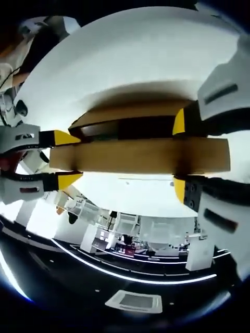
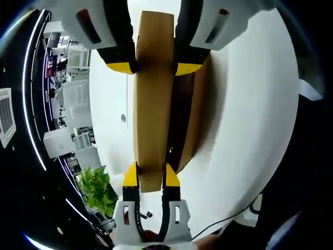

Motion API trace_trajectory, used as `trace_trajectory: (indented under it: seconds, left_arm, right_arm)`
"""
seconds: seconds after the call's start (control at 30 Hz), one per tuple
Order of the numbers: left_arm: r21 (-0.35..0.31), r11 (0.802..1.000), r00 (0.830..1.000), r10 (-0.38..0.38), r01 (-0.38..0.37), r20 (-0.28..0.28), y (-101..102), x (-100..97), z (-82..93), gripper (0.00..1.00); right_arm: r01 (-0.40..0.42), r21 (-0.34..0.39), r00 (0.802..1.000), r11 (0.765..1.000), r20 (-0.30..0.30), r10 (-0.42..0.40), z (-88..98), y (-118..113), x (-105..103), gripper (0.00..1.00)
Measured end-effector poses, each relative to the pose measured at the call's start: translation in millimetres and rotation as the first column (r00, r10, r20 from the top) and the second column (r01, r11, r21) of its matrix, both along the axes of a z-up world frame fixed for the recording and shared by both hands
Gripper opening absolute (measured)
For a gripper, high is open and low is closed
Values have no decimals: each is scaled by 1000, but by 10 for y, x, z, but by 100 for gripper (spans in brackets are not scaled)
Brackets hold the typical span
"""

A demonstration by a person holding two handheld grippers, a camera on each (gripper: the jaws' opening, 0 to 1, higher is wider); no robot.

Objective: Operate the shoe box by opening the lid, removing the specified soft item, and placing it in the target area until the item is outside and the box remains undamaged.

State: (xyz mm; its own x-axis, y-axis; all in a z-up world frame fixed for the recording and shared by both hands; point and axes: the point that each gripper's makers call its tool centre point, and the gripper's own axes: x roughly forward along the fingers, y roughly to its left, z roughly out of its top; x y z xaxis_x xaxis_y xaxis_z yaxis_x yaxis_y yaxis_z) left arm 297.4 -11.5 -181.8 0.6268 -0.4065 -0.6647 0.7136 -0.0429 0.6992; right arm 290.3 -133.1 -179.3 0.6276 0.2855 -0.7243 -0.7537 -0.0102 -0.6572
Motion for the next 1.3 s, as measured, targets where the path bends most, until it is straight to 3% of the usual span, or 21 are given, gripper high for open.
trace_trajectory:
  seconds: [0.6, 1.3]
  left_arm:
    - [-10, 1000, 998, -21, 20, -66, 1, 51, 90, 29]
    - [-1, 999, 979, -47, 48, -196, -16, 179, 235, 29]
  right_arm:
    - [4, -11, 997, 1000, -74, -5, 73, 3, 43, 28]
    - [-21, 66, 979, 998, -200, 34, 211, -6, 160, 29]
